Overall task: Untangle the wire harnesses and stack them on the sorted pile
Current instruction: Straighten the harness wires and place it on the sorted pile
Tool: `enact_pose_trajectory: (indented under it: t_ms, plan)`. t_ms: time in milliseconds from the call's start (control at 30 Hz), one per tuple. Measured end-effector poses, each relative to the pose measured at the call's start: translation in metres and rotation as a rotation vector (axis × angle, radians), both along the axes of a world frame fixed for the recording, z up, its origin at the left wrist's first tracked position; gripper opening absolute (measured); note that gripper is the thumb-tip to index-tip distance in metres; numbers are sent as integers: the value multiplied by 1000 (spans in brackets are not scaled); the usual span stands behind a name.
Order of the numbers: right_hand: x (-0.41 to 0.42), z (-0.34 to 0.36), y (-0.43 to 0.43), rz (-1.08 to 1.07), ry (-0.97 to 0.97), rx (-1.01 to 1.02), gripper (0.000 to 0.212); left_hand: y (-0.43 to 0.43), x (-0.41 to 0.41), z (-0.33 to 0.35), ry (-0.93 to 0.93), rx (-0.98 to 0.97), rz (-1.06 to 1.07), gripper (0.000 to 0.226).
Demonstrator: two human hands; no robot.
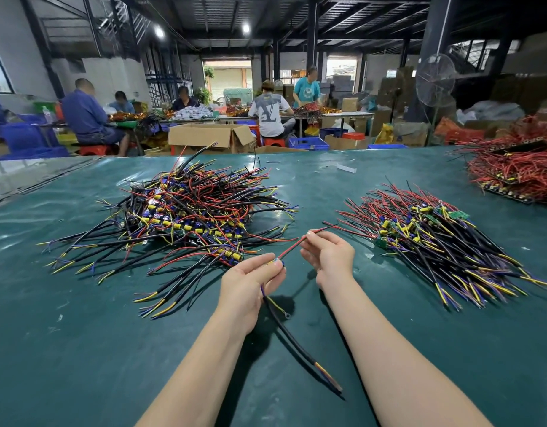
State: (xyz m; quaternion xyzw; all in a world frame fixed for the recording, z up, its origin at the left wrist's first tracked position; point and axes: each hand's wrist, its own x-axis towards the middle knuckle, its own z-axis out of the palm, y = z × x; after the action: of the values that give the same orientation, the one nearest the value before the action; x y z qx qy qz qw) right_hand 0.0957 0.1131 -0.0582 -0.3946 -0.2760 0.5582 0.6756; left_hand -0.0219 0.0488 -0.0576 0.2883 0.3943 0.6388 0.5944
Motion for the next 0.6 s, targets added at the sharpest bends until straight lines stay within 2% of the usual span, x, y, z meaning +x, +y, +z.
enact_pose_trajectory:
  t_ms: [167, 267, 400, 500, 600]
  plan:
    - [7, 0, 4, 5, 49, -68, 23, 3, -10, 0, 22, 28, -80, 16]
    - [15, 2, 5, 124, 156, -149, 25, 3, -18, 1, 46, 66, -98, 18]
    - [18, 3, 3, 272, 308, -157, 32, 1, -28, 2, -6, 45, -151, 25]
    - [17, 2, 0, 265, 310, -163, 21, 2, -29, 4, -27, 34, -117, 26]
    - [18, -1, 0, 227, 300, -150, 21, 4, -27, 4, 71, 27, -93, 25]
